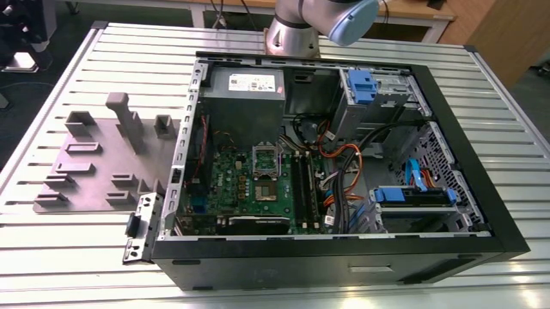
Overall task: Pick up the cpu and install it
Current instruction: 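Pick up the cpu and move it towards the insertion slot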
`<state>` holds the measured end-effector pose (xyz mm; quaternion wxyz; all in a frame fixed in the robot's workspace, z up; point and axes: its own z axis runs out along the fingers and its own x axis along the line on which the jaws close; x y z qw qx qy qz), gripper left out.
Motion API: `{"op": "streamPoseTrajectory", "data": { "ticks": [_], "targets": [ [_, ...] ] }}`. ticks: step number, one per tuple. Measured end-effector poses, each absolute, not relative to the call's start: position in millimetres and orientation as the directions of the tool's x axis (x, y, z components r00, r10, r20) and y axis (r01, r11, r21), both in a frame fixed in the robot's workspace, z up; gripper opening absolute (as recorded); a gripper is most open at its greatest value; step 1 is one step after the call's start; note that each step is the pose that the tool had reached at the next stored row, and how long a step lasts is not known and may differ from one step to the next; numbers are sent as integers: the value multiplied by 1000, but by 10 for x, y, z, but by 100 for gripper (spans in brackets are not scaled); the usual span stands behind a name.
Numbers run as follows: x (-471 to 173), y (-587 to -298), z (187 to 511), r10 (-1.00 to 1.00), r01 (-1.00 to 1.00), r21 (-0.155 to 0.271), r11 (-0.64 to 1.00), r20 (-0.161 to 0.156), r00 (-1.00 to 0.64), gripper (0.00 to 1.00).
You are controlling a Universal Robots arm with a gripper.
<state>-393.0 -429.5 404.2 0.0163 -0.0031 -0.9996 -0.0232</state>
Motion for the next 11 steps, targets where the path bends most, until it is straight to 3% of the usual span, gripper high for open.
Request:
{"op": "streamPoseTrajectory", "data": {
  "ticks": [11],
  "targets": [
    [-3874,-4295,4042,5,7,46,999,33,-999,47]
  ]
}}
